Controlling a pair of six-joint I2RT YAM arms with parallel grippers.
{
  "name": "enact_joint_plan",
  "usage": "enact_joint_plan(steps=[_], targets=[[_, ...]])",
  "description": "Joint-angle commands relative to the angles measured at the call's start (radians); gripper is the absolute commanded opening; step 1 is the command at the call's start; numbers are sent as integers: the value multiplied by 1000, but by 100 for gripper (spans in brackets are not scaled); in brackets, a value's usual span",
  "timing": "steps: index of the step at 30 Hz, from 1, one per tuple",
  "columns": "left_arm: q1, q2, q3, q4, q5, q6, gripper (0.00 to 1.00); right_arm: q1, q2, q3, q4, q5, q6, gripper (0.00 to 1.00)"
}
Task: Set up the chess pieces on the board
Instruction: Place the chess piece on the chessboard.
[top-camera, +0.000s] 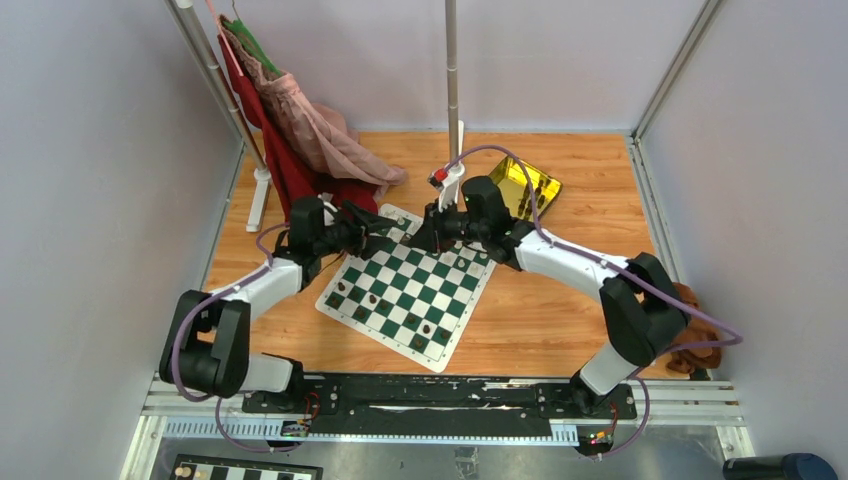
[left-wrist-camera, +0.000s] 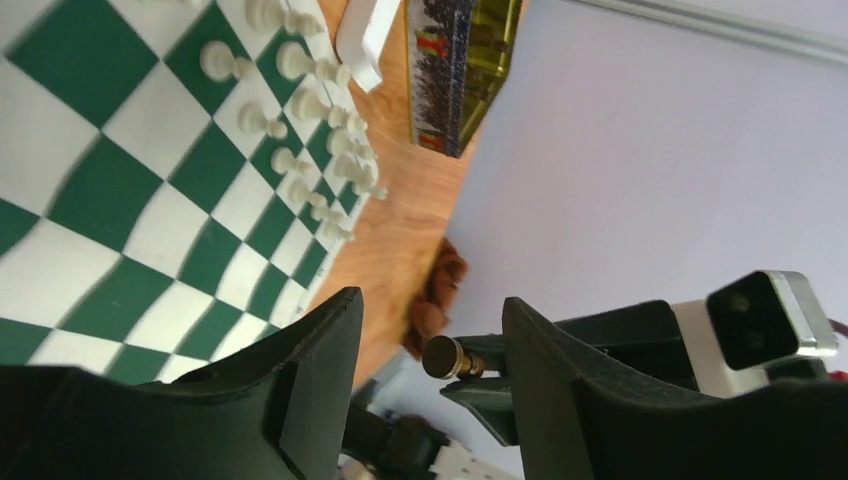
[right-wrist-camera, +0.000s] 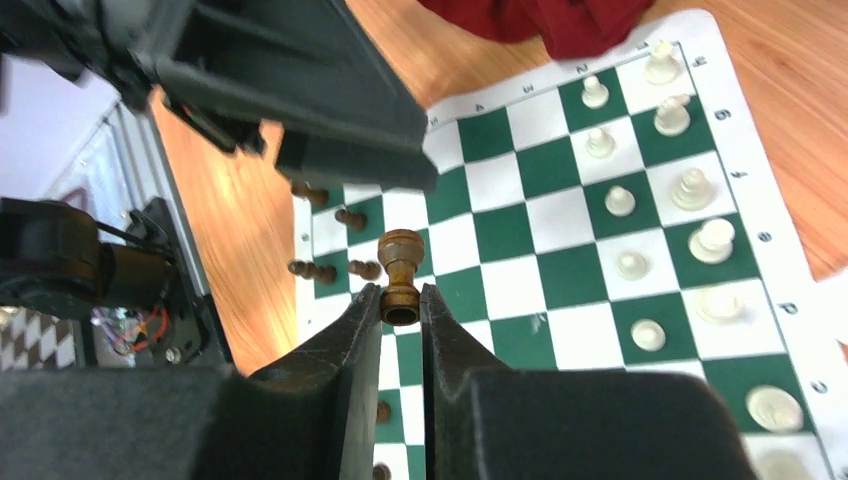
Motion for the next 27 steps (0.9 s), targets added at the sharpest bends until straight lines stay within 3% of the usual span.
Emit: enact_joint_plan(steps=[1, 9, 18, 27], targets=[[14, -69, 156, -410, -103, 397, 59, 21, -73, 70, -248, 71, -131, 0], [14, -176, 246, -667, -287, 653, 59, 132, -94, 190, -629, 226, -253, 0], [14, -273, 289, -792, -404, 758, 59, 305, -81, 290, -974, 418, -263, 0], [14, -339, 296, -849, -449, 796, 59, 460, -57, 357, -1179, 497, -198, 0]])
